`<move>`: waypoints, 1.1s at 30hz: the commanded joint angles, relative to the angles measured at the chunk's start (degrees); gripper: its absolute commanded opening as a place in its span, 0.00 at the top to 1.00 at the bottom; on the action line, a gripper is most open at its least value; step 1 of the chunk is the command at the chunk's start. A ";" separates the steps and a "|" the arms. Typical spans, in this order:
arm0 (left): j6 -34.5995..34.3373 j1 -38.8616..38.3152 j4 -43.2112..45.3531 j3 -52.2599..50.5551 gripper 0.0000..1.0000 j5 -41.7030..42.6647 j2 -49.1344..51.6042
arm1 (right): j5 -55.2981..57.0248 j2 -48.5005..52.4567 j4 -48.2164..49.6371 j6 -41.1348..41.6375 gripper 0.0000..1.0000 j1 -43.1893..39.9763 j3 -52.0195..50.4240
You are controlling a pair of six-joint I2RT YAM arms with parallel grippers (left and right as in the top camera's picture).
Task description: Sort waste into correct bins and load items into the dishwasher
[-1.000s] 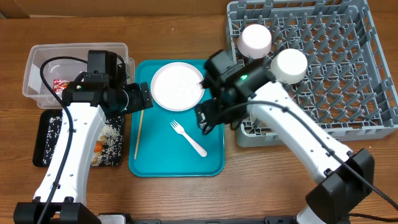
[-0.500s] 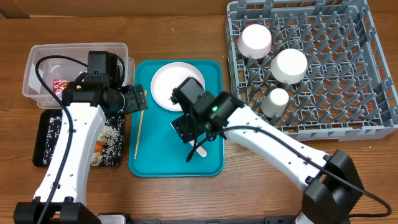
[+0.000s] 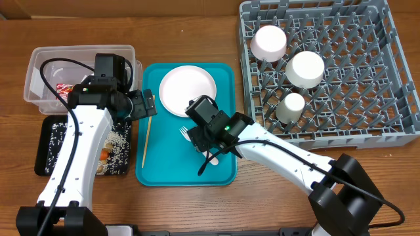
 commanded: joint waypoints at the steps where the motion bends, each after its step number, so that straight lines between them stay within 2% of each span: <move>1: -0.59 -0.28 0.04 -0.04 0.00 -0.96 0.33 | -0.68 -0.11 0.70 0.68 0.35 0.22 -0.24; 3: -0.59 -0.28 -0.15 -0.04 0.00 -0.96 0.33 | 0.24 -0.11 0.57 0.66 0.33 0.22 -0.26; 4: -0.59 -0.28 -0.22 -0.04 0.00 -0.96 0.33 | -0.26 -0.11 0.48 0.68 0.23 0.22 -0.24; 5: -0.59 -0.28 -0.22 -0.04 0.00 -0.96 0.33 | -1.55 -0.11 0.37 0.68 0.18 0.22 -0.24; 8: -0.59 -0.28 -0.17 -0.07 0.00 -0.96 0.33 | -6.08 -0.11 0.90 0.44 0.19 0.22 -0.24; 9: -0.57 -0.28 -0.17 -0.04 0.00 -0.96 0.33 | -6.23 -0.11 1.14 -0.39 0.16 0.22 -0.24; 11: -0.57 -0.28 -0.17 -0.04 0.00 -1.01 0.33 | -6.21 0.09 2.43 -1.05 0.27 0.22 -0.24; 14: -0.57 -0.28 -0.17 -0.04 0.00 -1.42 0.33 | -6.19 0.81 4.72 -1.05 0.48 0.35 -0.39; 20: -0.52 -0.28 -0.20 -0.04 0.00 -1.40 0.33 | -6.01 3.87 5.73 -1.05 0.49 1.73 -0.46; 22: -0.52 -0.28 -0.20 -0.04 0.00 -1.40 0.33 | -6.01 4.22 5.70 -1.05 0.53 1.88 -0.46; 33: -0.57 -0.28 -0.11 -0.04 0.00 -1.40 0.33 | -6.51 4.24 2.86 0.70 0.52 1.81 -0.37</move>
